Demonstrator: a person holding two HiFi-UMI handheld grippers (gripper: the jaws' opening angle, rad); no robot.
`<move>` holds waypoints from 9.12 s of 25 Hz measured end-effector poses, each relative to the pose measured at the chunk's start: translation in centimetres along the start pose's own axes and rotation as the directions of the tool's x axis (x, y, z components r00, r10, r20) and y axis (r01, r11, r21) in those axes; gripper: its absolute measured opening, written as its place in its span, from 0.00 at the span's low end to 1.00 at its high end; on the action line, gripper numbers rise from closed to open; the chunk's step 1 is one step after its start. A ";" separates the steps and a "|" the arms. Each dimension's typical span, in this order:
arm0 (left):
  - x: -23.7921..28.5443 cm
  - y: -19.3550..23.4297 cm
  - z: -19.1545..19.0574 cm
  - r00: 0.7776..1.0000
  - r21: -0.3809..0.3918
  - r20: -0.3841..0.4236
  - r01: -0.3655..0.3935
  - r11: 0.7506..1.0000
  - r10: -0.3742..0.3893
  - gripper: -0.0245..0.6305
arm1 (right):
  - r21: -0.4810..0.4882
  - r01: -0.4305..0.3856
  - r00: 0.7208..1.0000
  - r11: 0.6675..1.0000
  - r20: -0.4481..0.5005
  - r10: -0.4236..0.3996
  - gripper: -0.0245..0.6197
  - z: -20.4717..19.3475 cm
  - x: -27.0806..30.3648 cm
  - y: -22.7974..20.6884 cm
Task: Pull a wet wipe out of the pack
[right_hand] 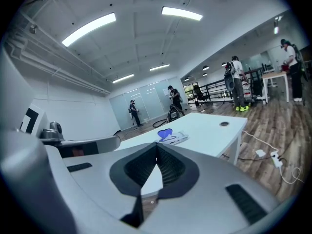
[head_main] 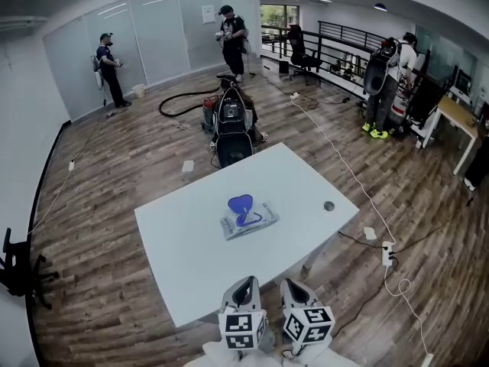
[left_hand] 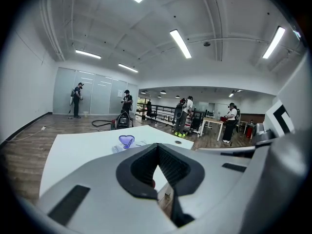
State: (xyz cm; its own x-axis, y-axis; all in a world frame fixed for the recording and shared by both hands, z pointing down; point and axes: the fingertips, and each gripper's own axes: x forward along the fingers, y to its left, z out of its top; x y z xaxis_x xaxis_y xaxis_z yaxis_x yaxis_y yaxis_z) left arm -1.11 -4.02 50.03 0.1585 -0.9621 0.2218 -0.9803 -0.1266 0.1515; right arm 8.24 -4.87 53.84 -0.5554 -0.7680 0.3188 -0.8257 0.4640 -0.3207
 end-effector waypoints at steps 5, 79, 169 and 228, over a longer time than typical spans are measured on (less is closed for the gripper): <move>2.7 0.4 0.7 1.000 0.000 -0.007 0.008 1.000 -0.008 0.04 | -0.001 -0.005 0.999 1.000 -0.034 0.005 0.05 0.6 2.5 -1.3; 13.7 11.0 0.2 0.908 -0.120 -0.133 -0.414 0.902 0.398 0.04 | -0.102 -0.369 0.903 0.924 -0.273 0.331 0.09 3.5 28.2 -3.1; 11.6 14.2 1.0 0.866 -0.130 -0.118 -0.499 0.857 0.486 0.04 | -0.124 -0.310 0.847 0.943 -0.487 0.214 0.06 -2.0 33.5 -3.5; 8.4 12.0 3.5 0.865 -0.160 0.004 -0.494 0.855 0.501 0.04 | -0.129 -0.378 0.898 0.917 -0.290 0.329 0.06 8.5 27.8 1.0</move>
State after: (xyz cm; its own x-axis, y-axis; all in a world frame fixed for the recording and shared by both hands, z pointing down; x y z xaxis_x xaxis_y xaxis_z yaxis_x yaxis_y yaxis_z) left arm -11.94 -14.46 50.37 -0.3544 -0.8971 0.2637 -0.8973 0.4056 0.1741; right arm -7.21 -29.46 54.82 -0.7996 -0.4090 0.4398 -0.5600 0.7723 -0.2999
